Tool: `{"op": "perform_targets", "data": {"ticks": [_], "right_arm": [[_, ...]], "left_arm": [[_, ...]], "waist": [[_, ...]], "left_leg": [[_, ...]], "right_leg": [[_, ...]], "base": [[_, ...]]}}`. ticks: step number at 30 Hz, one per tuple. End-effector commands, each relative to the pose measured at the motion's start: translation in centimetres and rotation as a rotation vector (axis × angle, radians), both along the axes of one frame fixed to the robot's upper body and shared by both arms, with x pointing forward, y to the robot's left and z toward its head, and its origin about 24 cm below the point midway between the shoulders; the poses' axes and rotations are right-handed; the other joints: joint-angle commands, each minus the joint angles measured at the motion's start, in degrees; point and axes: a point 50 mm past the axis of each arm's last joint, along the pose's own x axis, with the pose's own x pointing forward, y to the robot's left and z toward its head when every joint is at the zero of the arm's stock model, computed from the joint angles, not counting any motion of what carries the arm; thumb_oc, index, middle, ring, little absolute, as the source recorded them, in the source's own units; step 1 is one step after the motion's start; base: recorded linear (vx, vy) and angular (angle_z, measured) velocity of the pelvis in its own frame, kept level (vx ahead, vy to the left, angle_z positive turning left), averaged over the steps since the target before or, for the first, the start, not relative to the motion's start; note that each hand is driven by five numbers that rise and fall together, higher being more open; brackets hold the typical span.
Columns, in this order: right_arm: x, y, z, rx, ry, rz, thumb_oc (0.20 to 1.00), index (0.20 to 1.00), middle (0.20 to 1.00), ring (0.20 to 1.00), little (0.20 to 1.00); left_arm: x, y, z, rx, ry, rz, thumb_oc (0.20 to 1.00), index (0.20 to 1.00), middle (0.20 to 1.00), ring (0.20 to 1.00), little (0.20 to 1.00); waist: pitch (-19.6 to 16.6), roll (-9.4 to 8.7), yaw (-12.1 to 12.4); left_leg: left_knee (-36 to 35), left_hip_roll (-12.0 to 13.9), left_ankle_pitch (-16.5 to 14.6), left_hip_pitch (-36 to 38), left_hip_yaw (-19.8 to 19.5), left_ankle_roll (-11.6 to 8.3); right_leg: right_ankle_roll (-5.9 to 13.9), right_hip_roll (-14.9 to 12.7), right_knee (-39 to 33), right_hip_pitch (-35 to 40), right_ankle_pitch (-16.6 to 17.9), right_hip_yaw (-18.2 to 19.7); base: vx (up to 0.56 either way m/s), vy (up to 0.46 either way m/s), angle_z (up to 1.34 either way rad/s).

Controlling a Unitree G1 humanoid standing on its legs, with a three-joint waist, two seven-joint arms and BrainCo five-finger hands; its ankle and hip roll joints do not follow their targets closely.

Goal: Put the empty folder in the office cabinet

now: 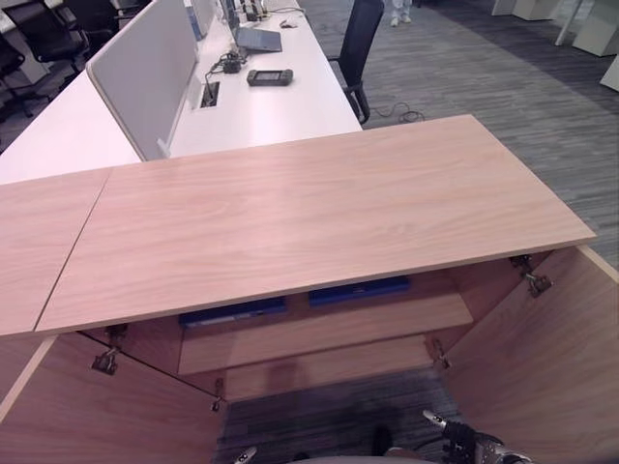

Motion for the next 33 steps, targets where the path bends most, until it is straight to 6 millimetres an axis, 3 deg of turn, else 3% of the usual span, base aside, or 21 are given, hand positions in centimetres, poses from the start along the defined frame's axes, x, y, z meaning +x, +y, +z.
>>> {"op": "perform_targets", "data": {"ticks": [1,9,10,11,13,17,18,24,30,33], "right_arm": [[0.7,1.3,-0.2,0.035,0.009,-0.037,1.0,1.0,1.0,1.0,1.0],[-0.4,1.1,-0.4,0.027,0.039,-0.053,1.0,1.0,1.0,1.0,1.0],[-0.2,1.0,-0.3,0.025,0.033,-0.053,1.0,1.0,1.0,1.0,1.0],[0.0,0.8,-0.2,0.023,0.026,-0.056,1.0,1.0,1.0,1.0,1.0],[-0.2,0.9,-0.3,0.031,0.028,-0.07,1.0,1.0,1.0,1.0,1.0],[-0.7,0.9,-0.4,0.038,0.037,-0.087,1.0,1.0,1.0,1.0,1.0],[-0.8,1.1,-0.5,0.041,0.046,-0.077,1.0,1.0,1.0,1.0,1.0],[-0.6,1.7,-0.6,0.052,0.034,-0.072,1.0,1.0,1.0,1.0,1.0],[-0.8,1.8,-0.7,0.034,0.041,-0.048,1.0,1.0,1.0,1.0,1.0],[-0.6,1.9,-0.7,0.028,0.028,-0.038,1.0,1.0,1.0,1.0,1.0]], "left_arm": [[0.2,-0.2,0.0,0.002,-0.013,-0.018,1.0,1.0,1.0,1.0,1.0],[2.0,-1.6,0.1,-0.033,-0.082,-0.064,1.0,1.0,1.0,1.0,1.0],[2.2,-1.6,0.1,-0.033,-0.089,-0.065,1.0,1.0,1.0,1.0,1.0],[2.2,-1.6,0.1,-0.027,-0.086,-0.071,1.0,1.0,1.0,1.0,1.0],[1.5,-1.0,0.1,-0.013,-0.053,-0.061,1.0,1.0,1.0,1.0,1.0],[0.5,-0.5,0.0,0.002,-0.013,-0.052,1.0,1.0,1.0,1.0,1.0],[-0.6,-0.3,-0.1,0.004,0.02,-0.038,1.0,1.0,1.0,1.0,1.0],[-1.3,0.1,-0.1,0.013,0.044,-0.02,1.0,1.0,1.0,1.0,1.0],[1.8,-1.6,0.0,-0.008,-0.053,-0.062,1.0,1.0,1.0,1.0,1.0],[2.2,-1.9,0.0,-0.014,-0.067,-0.088,1.0,1.0,1.0,1.0,1.0]], "waist": [[-0.4,-4.13,-0.7],[0.8,-3.78,-1.7],[1.8,-3.29,-1.7],[3.0,-2.02,-1.4],[3.3,-0.88,-1.1],[2.1,-0.98,-0.2],[1.2,-1.78,0.7],[-1.6,-2.31,1.5],[-2.5,-2.19,1.7],[-2.5,-2.27,1.8]], "left_leg": [[-3.4,-4.3,-1.5,0.7,-0.4,-0.29],[-3.4,-4.6,-1.3,1.1,0.3,0.04],[-3.4,-4.2,-1.2,1.4,0.2,0.1],[-3.4,-2.9,-0.9,1.4,0.5,0.12],[-3.4,-1.8,-1.0,1.1,0.8,0.04],[-3.4,-1.6,-0.9,0.5,0.9,-0.01],[-3.4,-1.8,-1.4,0.9,0.9,-0.14],[-3.4,-0.5,-1.4,1.5,-0.2,-1.28],[-3.4,1.6,-1.0,1.8,-1.5,-2.63],[-3.4,2.2,-0.9,1.9,-2.0,-3.06]], "right_leg": [[8.17,-4.4,-10.3,-4.1,10.5,0.1],[8.72,-5.9,-9.6,-4.6,10.9,-0.2],[8.81,-6.5,-8.6,-4.8,10.7,-0.6],[8.53,-7.7,-5.1,-4.8,8.0,-1.5],[6.91,-9.6,0.2,-3.7,5.0,1.8],[6.71,-10.6,0.6,-0.1,4.1,5.8],[7.1,-9.7,-1.6,1.8,3.5,6.4],[7.39,-5.1,-9.2,6.2,2.6,5.5],[6.14,-2.5,-10.3,8.2,0.1,4.5],[5.62,-1.9,-10.3,8.7,-0.6,4.2]], "base": [[-0.06,0.065,-0.05],[-0.05,0.031,-0.1],[-0.15,-0.012,-0.02],[-0.19,-0.022,-0.01],[-0.12,-0.042,-0.15],[0.03,-0.067,-0.14],[0.09,-0.117,-0.05],[0.11,-0.126,-0.06],[0.07,-0.114,0.12],[0.04,-0.072,0.02]]}}
